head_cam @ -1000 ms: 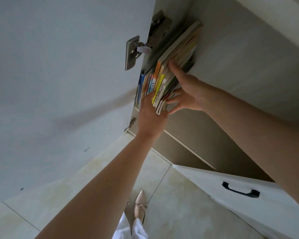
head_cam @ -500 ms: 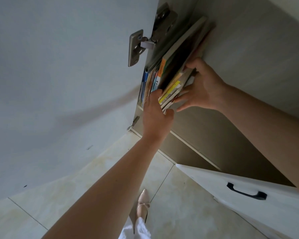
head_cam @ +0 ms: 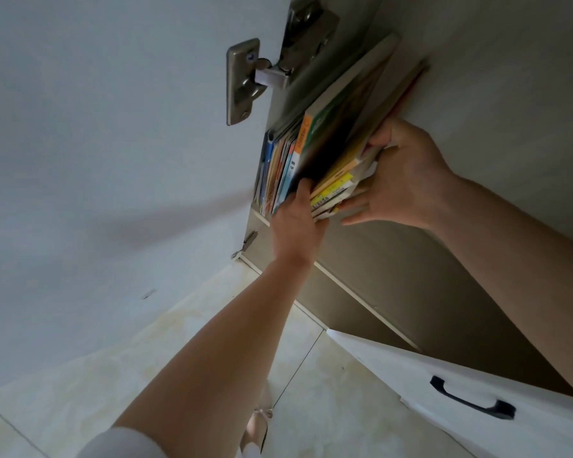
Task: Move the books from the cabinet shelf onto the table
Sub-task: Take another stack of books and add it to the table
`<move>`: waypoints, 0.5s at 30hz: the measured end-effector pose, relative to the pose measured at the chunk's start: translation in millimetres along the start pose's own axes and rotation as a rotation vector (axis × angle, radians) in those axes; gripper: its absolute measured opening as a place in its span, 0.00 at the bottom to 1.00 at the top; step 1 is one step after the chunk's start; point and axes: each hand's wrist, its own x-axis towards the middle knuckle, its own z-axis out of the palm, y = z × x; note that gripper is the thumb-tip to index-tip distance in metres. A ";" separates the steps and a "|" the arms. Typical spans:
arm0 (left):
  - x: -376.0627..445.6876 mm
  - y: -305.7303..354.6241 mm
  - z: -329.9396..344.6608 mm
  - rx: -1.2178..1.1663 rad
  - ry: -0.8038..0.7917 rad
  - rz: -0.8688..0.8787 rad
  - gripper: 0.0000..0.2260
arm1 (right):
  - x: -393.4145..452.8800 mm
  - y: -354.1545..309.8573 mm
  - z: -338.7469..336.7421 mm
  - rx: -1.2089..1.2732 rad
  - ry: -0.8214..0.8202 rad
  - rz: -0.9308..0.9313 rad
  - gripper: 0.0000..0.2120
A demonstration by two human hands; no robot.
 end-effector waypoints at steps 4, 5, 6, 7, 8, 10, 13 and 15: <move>-18.6 -2.5 -7.6 -0.005 -0.026 0.049 0.24 | -9.3 4.8 3.0 -0.060 -0.049 0.036 0.27; -27.6 -3.4 -12.0 -0.010 -0.035 0.063 0.24 | -14.7 8.5 4.3 -0.077 -0.062 0.055 0.28; -37.3 -3.9 -18.5 -0.016 -0.043 0.075 0.23 | -20.3 14.2 4.7 -0.096 -0.069 0.072 0.28; -47.0 -5.7 -25.3 -0.023 -0.055 0.080 0.21 | -26.2 21.4 4.8 -0.110 -0.073 0.091 0.29; -55.5 -8.4 -31.9 -0.034 -0.066 0.083 0.19 | -31.9 30.1 3.9 -0.126 -0.083 0.112 0.32; -68.3 -16.9 -45.0 -0.064 -0.089 0.063 0.20 | -43.5 47.1 0.7 -0.157 -0.116 0.151 0.36; -73.9 -31.8 -61.7 -0.109 -0.145 0.011 0.22 | -49.2 68.1 -10.4 -0.244 -0.063 0.095 0.34; -72.8 -36.1 -68.6 -0.102 -0.182 0.017 0.22 | -45.1 78.0 -25.3 -0.400 0.121 -0.065 0.38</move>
